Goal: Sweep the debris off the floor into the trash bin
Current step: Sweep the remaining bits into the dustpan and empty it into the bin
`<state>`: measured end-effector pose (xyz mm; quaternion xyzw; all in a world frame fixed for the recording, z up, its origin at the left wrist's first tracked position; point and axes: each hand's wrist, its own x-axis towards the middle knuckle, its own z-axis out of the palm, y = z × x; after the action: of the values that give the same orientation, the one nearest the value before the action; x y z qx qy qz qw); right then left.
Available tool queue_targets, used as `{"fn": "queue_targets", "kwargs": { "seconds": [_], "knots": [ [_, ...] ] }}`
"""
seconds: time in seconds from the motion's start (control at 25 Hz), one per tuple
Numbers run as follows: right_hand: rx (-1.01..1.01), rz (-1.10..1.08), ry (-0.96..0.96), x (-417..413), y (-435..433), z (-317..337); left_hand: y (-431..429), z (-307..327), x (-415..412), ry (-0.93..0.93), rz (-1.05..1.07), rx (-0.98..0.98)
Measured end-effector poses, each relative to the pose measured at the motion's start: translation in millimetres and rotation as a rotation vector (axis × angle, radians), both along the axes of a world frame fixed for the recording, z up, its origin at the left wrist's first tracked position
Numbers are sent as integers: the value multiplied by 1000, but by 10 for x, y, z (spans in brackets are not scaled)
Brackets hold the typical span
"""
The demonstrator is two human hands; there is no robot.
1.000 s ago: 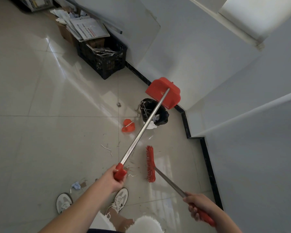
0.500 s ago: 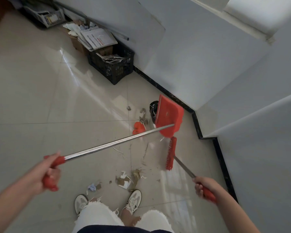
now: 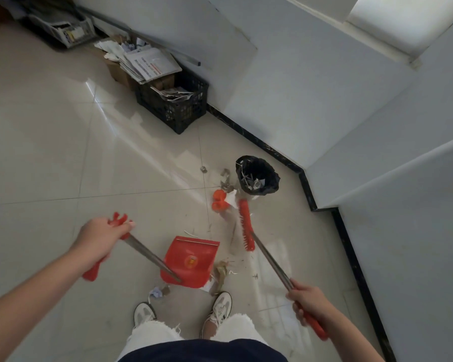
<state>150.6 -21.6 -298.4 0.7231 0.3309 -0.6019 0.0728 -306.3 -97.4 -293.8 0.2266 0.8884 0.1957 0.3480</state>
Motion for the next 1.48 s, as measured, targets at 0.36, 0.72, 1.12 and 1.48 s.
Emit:
{"fn": "queue_targets", "kwargs": {
  "seconds": [0.36, 0.72, 1.12, 1.48],
  "knots": [
    [94, 171, -51, -955, -679, 302, 82, 3, -705, 261, -264, 19],
    [314, 458, -63, -1845, 977, 2, 1014, -290, -430, 408, -585, -43],
    [341, 796, -253, -2253, 3197, -1686, 1423, -898, -549, 732, -688, -18],
    [145, 737, -179, -1255, 2180, -1821, 1433, -629, -981, 351, -386, -238]
  ]
}}
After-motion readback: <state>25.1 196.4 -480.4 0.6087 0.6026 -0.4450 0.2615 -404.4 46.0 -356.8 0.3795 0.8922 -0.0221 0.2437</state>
